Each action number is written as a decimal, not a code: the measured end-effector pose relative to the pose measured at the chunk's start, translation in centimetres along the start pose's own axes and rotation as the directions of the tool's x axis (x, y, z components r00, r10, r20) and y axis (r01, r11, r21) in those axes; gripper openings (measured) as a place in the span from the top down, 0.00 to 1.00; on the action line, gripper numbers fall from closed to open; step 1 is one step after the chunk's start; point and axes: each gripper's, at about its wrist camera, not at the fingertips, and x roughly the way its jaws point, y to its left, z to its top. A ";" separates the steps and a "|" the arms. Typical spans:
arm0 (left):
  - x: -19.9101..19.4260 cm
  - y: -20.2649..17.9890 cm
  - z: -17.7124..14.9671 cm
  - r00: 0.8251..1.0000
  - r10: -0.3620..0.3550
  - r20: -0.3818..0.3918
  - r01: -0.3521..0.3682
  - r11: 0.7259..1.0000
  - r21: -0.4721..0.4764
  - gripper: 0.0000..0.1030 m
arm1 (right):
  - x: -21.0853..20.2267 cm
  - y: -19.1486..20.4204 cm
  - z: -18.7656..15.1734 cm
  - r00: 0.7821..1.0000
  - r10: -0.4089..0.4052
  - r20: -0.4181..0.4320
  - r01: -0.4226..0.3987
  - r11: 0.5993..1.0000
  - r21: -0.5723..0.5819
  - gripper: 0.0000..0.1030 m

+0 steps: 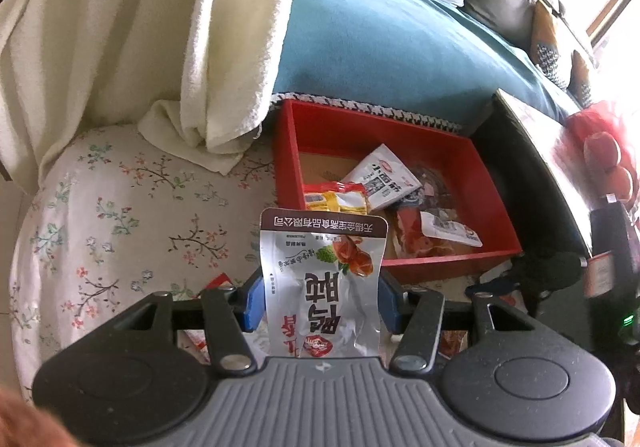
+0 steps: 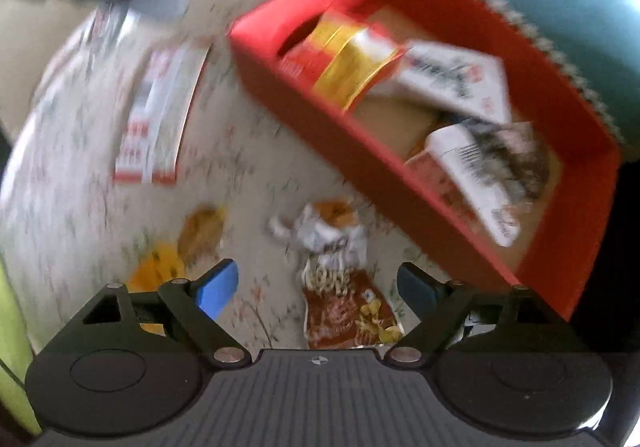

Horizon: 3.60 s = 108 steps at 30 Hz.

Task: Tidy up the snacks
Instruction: 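Grasp the silver-wrapped brown snack packet with the right tool, then carry the silver-wrapped packet over the red box with the right tool, then open the right tool over the box while left tool releases the white packet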

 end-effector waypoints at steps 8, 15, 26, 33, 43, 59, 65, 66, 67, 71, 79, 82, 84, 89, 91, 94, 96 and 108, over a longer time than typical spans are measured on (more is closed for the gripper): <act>2.3 -0.6 -0.4 0.998 0.023 -0.058 -0.021 0.999 0.039 0.54 | 3.0 -0.4 -0.5 1.000 0.003 0.008 -0.004 0.989 0.145 0.34; 1.8 -0.9 -0.7 0.999 0.013 -0.050 -0.010 0.998 0.054 0.54 | 1.8 -2.3 -4.0 0.988 0.071 0.138 -0.124 0.896 0.427 0.55; 2.2 -1.6 -0.9 0.998 0.018 -0.059 -0.013 0.995 0.094 0.54 | 0.7 -2.6 -5.6 0.963 0.026 0.270 -0.184 0.795 0.579 0.63; 2.0 -1.6 -0.7 0.998 0.013 -0.057 -0.008 0.996 0.089 0.54 | 1.7 -3.2 -4.2 0.965 0.012 0.260 -0.174 0.774 0.610 0.40; 4.0 -1.6 -1.2 0.991 0.062 -0.117 -0.048 0.992 0.119 0.54 | 1.5 -2.3 -3.2 0.972 -0.048 0.232 -0.098 0.811 0.577 0.59; 4.9 -1.2 -1.2 0.984 0.015 -0.175 -0.003 0.998 0.067 0.54 | 3.8 -4.8 -7.5 0.805 0.301 0.511 -0.591 0.474 0.652 0.44; 5.5 -0.5 -1.5 0.980 0.027 -0.195 -0.022 0.999 0.030 0.54 | 3.0 -2.3 -4.5 0.880 0.241 0.409 -0.461 0.645 0.609 0.61; 5.3 -0.1 -1.5 0.981 0.031 -0.189 -0.027 0.999 0.022 0.54 | 2.4 -1.2 -3.6 0.911 0.179 0.372 -0.374 0.740 0.559 0.52; 5.0 0.4 -1.4 0.983 0.037 -0.182 -0.036 0.999 0.011 0.54 | 1.8 0.0 -2.9 0.933 0.118 0.339 -0.290 0.806 0.516 0.50; 4.6 1.8 -1.2 0.984 0.058 -0.169 -0.064 0.997 -0.033 0.54 | 1.7 3.6 -1.0 0.963 0.030 0.266 -0.139 0.905 0.401 0.53; 3.5 2.1 -0.6 0.990 0.029 -0.135 -0.037 0.998 -0.053 0.54 | 0.7 1.4 -3.2 0.944 0.121 0.307 -0.273 0.810 0.519 0.67; 3.2 1.8 -0.5 0.992 0.023 -0.127 -0.029 0.998 -0.048 0.54 | 0.4 2.0 -3.3 0.940 0.126 0.316 -0.282 0.810 0.515 0.68; 3.0 1.7 -0.5 0.993 0.020 -0.121 -0.026 0.999 -0.047 0.54 | -0.7 1.7 -3.8 0.934 0.106 0.341 -0.282 0.805 0.523 0.67; 2.0 1.3 0.0 0.996 -0.002 -0.086 -0.002 0.999 -0.046 0.54 | -4.6 -0.8 -5.4 0.882 0.068 0.467 -0.353 0.753 0.555 0.68; 1.7 0.7 0.4 0.998 -0.013 -0.069 0.011 0.999 -0.037 0.54 | -5.6 -1.9 -5.8 0.867 0.045 0.495 -0.362 0.741 0.565 0.68; 1.8 -0.7 1.5 0.999 -0.010 -0.034 0.009 1.000 -0.015 0.54 | -6.7 -3.8 -6.0 0.860 -0.003 0.511 -0.349 0.726 0.592 0.67; 2.3 -1.7 2.1 1.000 -0.015 -0.022 0.015 1.000 -0.006 0.54 | -7.1 -4.8 -5.8 0.851 -0.026 0.524 -0.349 0.717 0.603 0.67; 7.6 -5.0 6.4 0.999 0.053 0.005 -0.053 0.996 0.068 0.54 | -5.8 -11.5 -3.1 0.849 -0.158 0.505 -0.285 0.667 0.688 0.67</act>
